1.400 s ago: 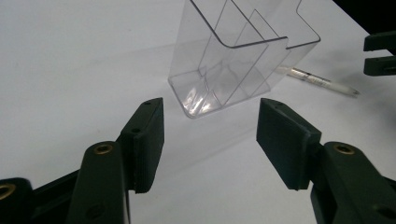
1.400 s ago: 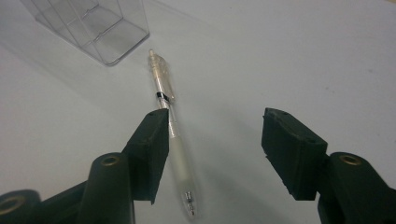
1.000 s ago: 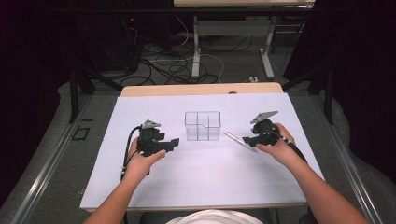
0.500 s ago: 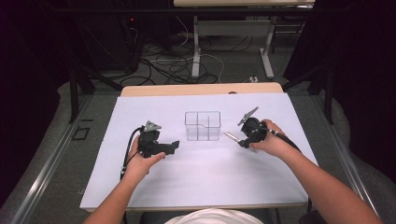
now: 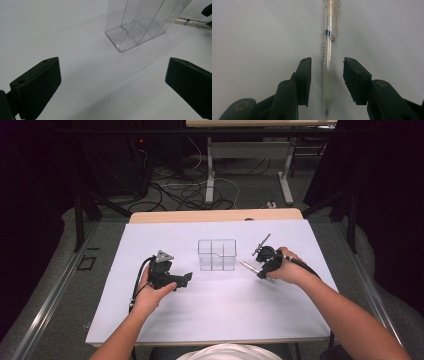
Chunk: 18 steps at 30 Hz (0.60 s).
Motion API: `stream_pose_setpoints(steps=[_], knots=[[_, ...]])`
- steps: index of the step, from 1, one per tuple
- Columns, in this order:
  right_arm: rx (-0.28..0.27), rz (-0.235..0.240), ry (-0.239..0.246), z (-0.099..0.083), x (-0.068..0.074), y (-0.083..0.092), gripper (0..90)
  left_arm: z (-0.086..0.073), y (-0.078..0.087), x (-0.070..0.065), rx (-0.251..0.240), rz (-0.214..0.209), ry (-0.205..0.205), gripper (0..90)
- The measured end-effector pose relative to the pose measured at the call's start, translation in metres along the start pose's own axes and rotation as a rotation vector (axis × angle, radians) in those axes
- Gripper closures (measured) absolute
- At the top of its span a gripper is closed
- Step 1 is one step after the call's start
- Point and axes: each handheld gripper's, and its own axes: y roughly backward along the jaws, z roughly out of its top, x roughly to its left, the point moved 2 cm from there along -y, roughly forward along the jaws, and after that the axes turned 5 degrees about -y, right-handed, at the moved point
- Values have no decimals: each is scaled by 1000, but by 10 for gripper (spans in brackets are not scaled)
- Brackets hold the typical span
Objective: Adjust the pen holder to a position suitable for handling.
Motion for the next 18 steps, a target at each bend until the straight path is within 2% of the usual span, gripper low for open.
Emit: stream_pose_setpoints(steps=[2, 3, 4, 5, 6, 7, 9, 10, 11, 14, 18], knots=[[111, -6, 19, 2, -2, 5, 598, 0, -1, -1, 2, -1, -3, 1], [33, -17, -13, 0, -1, -2, 609, -1, -1, -1, 2, -3, -3, 1], [34, -5, -17, 0, -1, -3, 613, -1, -2, -1, 3, -3, -3, 1], [47, -20, -14, 0, -3, -3, 621, -1, -2, -1, 5, -5, -4, 1], [32, -3, -27, 0, -3, -6, 632, -1, -2, -1, 5, -6, -7, 1], [51, -21, -25, 1, -4, -5, 644, -1, -2, -2, 7, -5, -10, 1], [67, -24, -38, 1, -5, -6, 655, -1, -2, -2, 10, -2, -16, 1], [53, -9, -57, 1, -4, -8, 660, -1, -2, -2, 9, -4, -16, 1], [52, -14, -54, 1, -5, -10, 668, -1, -2, -2, 8, -4, -15, 1], [93, -22, -34, 2, -6, -10, 682, -1, -2, -2, 13, -2, -15, 1], [85, -4, -46, 2, -4, -11, 734, -2, -2, -2, 13, -4, -17, 1]])
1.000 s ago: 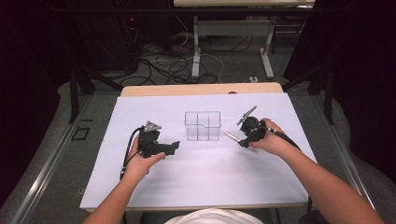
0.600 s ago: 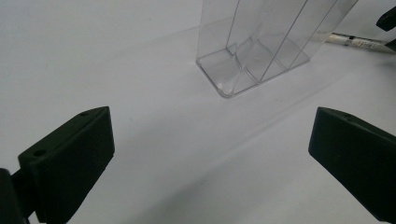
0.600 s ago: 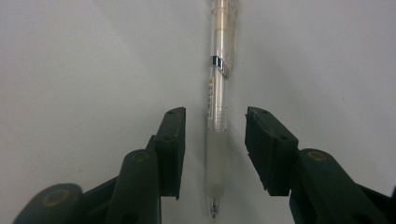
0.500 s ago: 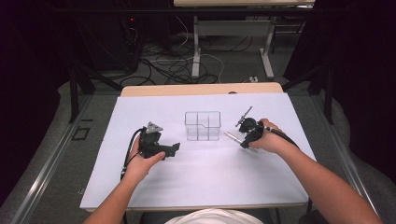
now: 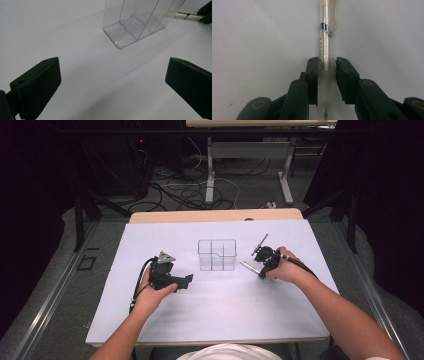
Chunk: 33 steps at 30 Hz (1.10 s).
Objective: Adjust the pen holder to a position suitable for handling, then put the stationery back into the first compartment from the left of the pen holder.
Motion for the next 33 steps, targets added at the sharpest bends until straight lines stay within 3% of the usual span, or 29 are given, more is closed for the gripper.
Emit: stream_pose_setpoints(steps=[2, 3, 4, 5, 8, 9, 14, 17, 20, 23, 24, 25, 27, 28, 29, 32, 33], knots=[[26, 11, 23, 1, -1, 1, 771, 0, 0, 0, 0, -1, -1, 1], [11, 21, 16, 1, 1, 0, 787, 0, 0, 0, -1, -1, -1, 1], [16, -8, 26, 1, 1, 0, 788, 0, 0, 0, -1, -1, -1, 1], [7, 7, 26, 1, 2, -1, 790, 0, 0, 0, -1, -1, -2, 1], [29, -17, 32, 1, 2, 1, 792, 0, 0, 0, 0, 0, -1, 1], [27, 4, 36, 1, 2, 1, 792, 0, 0, 0, 2, 2, -3, 1], [29, -2, 22, 1, 1, 2, 794, 0, 0, 0, -2, -2, -4, 1], [-12, 3, -12, -1, 1, 3, 794, 1, 1, 0, 0, 4, -5, 1], [-28, -5, -15, -2, 0, 8, 794, 1, 1, 0, -6, 3, -6, 1], [-41, -30, 2, -3, 1, 15, 794, 1, 2, 0, -5, 3, -5, 1], [-109, -39, -7, -4, 2, 13, 794, 1, 2, 0, -5, 2, -6, 1], [-72, -66, 14, -4, 2, 20, 794, 1, 2, 0, -5, 2, -6, 1], [-91, -70, 37, -5, 2, 23, 794, 1, 2, 1, -5, 5, -5, 1], [-116, -106, 28, -6, 4, 24, 794, 1, 2, 1, -2, 8, -5, 1], [-158, -100, 36, -7, 4, 23, 794, 1, 3, 1, -1, 7, -4, 1], [-130, -160, 93, -9, 4, 30, 794, 2, 3, 1, -4, 7, -1, 1], [-197, -175, 91, -10, 4, 26, 794, 2, 3, 1, -6, 4, 2, 1]])
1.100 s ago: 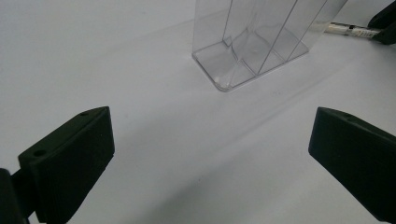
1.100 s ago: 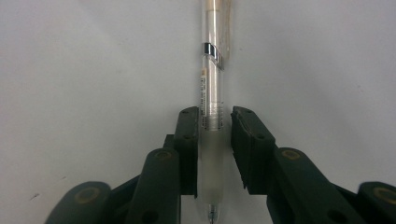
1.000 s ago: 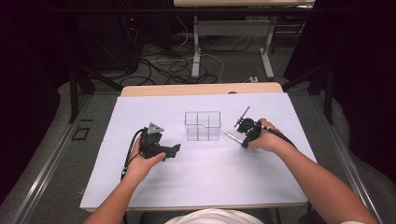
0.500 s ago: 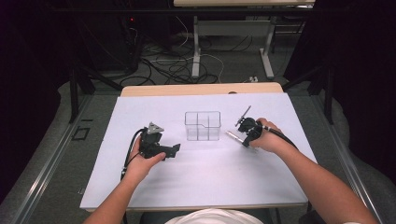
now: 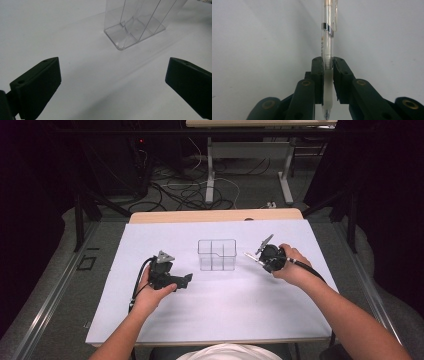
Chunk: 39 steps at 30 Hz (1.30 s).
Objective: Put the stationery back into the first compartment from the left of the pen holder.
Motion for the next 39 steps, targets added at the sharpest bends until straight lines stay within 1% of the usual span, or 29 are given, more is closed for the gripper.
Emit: stream_pose_setpoints(steps=[1, 2, 3, 4, 5, 7, 8, 9, 10, 11, 12, 16, 17, 18, 19, 20, 22, 23, 24, 26, 27, 28, 29, 30, 31, 34, 36, 37, 39], knots=[[61, -20, 39, 0, -2, 6, 794, 0, 0, 0, 1, -4, 2, 1], [-101, -36, 4, -4, 2, -4, 794, 0, 0, -1, 1, -5, 1, 1], [-164, -47, 2, -5, 4, -7, 794, 0, 1, -1, 3, -6, 1, 1], [-107, -75, 67, -6, 1, -2, 794, 0, 0, -1, 2, -7, 2, 1], [-20, -101, 109, -7, 2, 6, 794, 0, 0, -1, 3, -7, 3, 1], [-54, -141, 170, -11, 4, 7, 794, 0, 0, -1, 7, -6, 1, 1], [-58, -161, 186, -13, 7, 9, 794, 0, 0, -1, 8, -6, 4, 1], [-70, -191, 233, -13, 9, 11, 794, 0, 0, -1, 4, -6, 4, 1], [-136, -198, 230, -15, 11, 9, 794, 1, 0, -1, 6, -7, 1, 1], [-118, -221, 267, -16, 12, 14, 794, 1, 1, -1, 11, -4, -2, 1], [-134, -224, 263, -19, 14, 15, 794, 1, 0, -1, 8, -5, -4, 1], [-170, -302, 349, -24, 15, 26, 794, 0, 0, -1, 7, -10, -8, 1], [-190, -328, 378, -25, 16, 28, 793, 1, 1, -1, 14, -6, -13, 1], [-220, -359, 433, -26, 15, 29, 794, 1, 1, -1, 13, -7, -16, 1], [-247, -379, 469, -27, 17, 31, 794, 1, 1, -1, 9, -9, -17, 1], [-260, -397, 500, -28, 18, 33, 793, 1, 2, -1, 6, -14, -17, 2], [-316, -429, 551, -30, 21, 35, 794, 1, 2, -1, 5, -15, -20, 4], [-293, -436, 577, -31, 23, 39, 794, 1, 2, -1, 6, -14, -23, 6], [-310, -432, 597, -32, 25, 41, 794, 1, 2, -1, 11, -12, -25, 7], [-309, -460, 631, -35, 30, 45, 794, 1, 2, -2, 15, -12, -30, 8], [-327, -455, 658, -35, 32, 47, 794, 2, 2, -2, 15, -14, -30, 9], [-333, -467, 664, -36, 36, 48, 794, 2, 3, -2, 12, -20, -28, 12], [-334, -486, 712, -36, 38, 50, 794, 3, 3, -3, 8, -22, -31, 14], [-341, -492, 732, -36, 40, 52, 794, 3, 3, -3, 10, -22, -31, 15], [-346, -498, 746, -37, 43, 52, 795, 4, 3, -4, 8, -29, -33, 15], [-341, -519, 850, -35, 49, 54, 794, 5, 3, -6, 3, -45, -31, 16], [-358, -520, 873, -37, 55, 52, 794, 6, 3, -8, 3, -53, -36, 16], [-362, -519, 899, -35, 57, 51, 794, 7, 3, -8, 7, -55, -43, 16], [-353, -523, 939, -34, 61, 49, 794, 8, 3, -9, 11, -65, -37, 16]])
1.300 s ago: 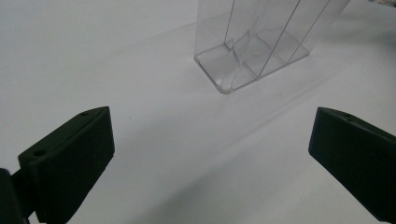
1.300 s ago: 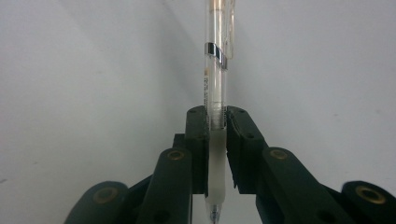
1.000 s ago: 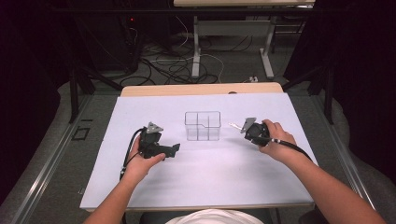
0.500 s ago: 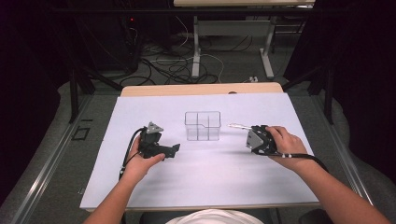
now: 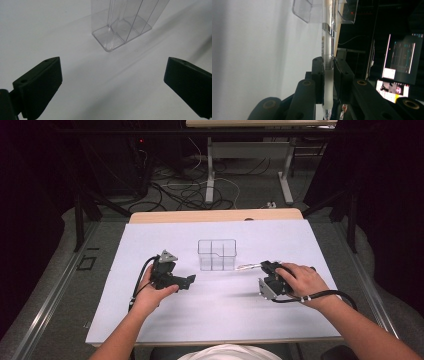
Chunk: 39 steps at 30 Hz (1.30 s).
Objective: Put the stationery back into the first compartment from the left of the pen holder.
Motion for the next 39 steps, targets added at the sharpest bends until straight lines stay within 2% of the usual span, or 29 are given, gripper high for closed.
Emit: stream_pose_setpoints(steps=[3, 5, 8, 9, 10, 11, 13, 14, 15, 16, 18, 19, 21, 22, 27, 29, 32, 34, 35, 37, 38, 39], knots=[[-11, 12, 29, 7, 6, -4, 794, 1, 0, -1, -3, -9, -6, 16], [-19, 28, 75, 14, 7, -8, 794, 1, -1, -2, -2, -18, -9, 11], [-40, 15, 100, 23, 11, -12, 794, 2, -2, -5, 7, -16, -39, 8], [-35, 33, 128, 27, 10, -13, 794, 3, -2, -7, 17, -18, -47, 8], [-50, 7, 129, 30, 12, -14, 794, 3, -3, -9, 17, -23, -56, 8], [-62, 3, 151, 34, 11, -15, 793, 3, -3, -12, 20, -27, -54, 8], [-78, -10, 172, 41, 12, -16, 794, 3, -4, -15, 27, -32, -79, 10], [-77, 11, 192, 44, 12, -17, 794, 3, -4, -17, 27, -39, -75, 23], [-81, 2, 189, 47, 13, -17, 793, 3, -4, -18, 25, -44, -73, 44], [-89, 0, 213, 50, 13, -18, 793, 4, -4, -18, 23, -49, -82, 60], [-101, -9, 251, 56, 12, -20, 793, 4, -3, -20, 26, -62, -75, 89], [-114, -18, 247, 58, 13, -21, 793, 5, -3, -20, 26, -66, -72, 114], [-135, -27, 291, 62, 11, -24, 793, 5, -2, -21, 36, -79, -71, 160], [-134, -29, 297, 64, 12, -25, 793, 5, -2, -23, 37, -89, -67, 161], [-170, -49, 381, 71, 13, -31, 793, 7, -2, -29, 55, -117, -104, 271], [-187, -54, 408, 73, 15, -34, 794, 8, -4, -32, 63, -147, -113, 321], [-223, -62, 456, 77, 16, -36, 793, 11, -6, -38, 67, -175, -123, 347], [-230, -73, 452, 77, 17, -36, 793, 13, -9, -42, 75, -192, -123, 372], [-243, -74, 471, 78, 16, -36, 794, 14, -10, -44, 79, -200, -120, 380], [-255, -76, 477, 80, 15, -37, 793, 18, -12, -46, 84, -205, -138, 381], [-247, -73, 462, 79, 16, -37, 794, 20, -13, -47, 90, -209, -147, 383], [-243, -62, 444, 79, 17, -37, 793, 21, -14, -50, 89, -216, -137, 385]])
